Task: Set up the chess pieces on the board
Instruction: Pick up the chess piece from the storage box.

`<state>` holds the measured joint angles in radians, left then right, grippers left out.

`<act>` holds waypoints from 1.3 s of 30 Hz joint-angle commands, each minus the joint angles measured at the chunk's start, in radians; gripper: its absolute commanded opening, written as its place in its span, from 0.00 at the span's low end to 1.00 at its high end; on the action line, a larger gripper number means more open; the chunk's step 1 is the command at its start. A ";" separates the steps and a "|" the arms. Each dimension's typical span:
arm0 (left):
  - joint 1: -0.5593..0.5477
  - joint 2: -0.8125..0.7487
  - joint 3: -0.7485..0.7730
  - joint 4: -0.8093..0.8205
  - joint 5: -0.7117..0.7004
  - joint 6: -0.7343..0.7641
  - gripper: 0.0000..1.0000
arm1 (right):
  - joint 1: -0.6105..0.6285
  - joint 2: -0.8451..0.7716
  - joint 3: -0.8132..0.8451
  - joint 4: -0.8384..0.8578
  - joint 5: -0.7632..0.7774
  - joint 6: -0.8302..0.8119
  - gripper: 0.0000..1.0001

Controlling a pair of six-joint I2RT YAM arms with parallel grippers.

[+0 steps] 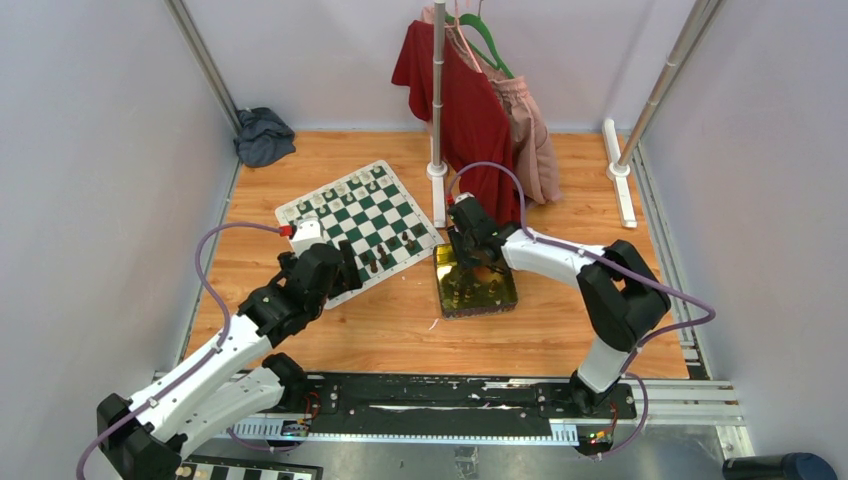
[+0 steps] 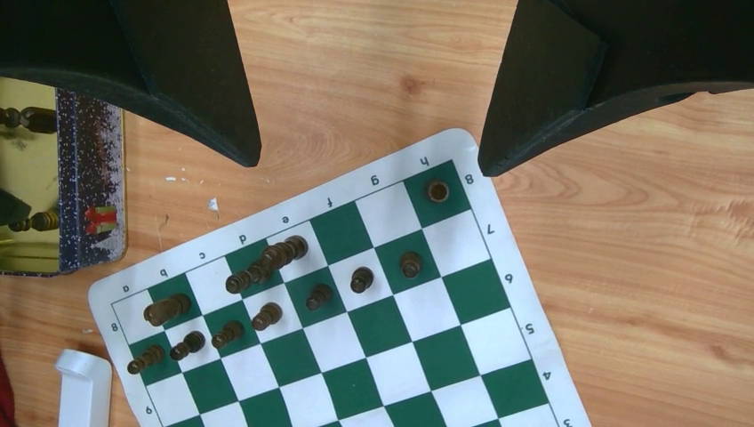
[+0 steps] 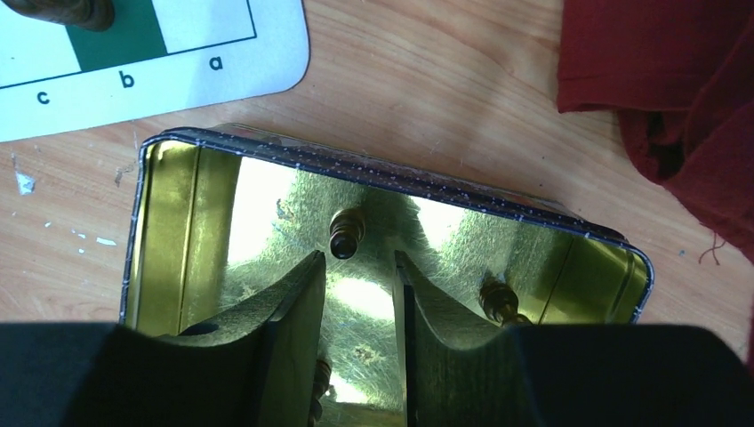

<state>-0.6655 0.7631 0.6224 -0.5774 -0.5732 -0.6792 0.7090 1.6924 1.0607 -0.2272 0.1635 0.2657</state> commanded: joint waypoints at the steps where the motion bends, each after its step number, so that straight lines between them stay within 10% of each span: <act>1: -0.009 0.012 0.029 0.026 -0.030 0.012 1.00 | -0.021 0.026 0.000 0.013 -0.024 -0.005 0.38; 39: -0.008 0.055 0.045 0.042 -0.046 -0.003 1.00 | -0.058 0.033 0.027 0.005 -0.088 -0.040 0.02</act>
<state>-0.6655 0.8326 0.6395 -0.5362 -0.5880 -0.6720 0.6643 1.7470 1.0725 -0.2012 0.0788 0.2390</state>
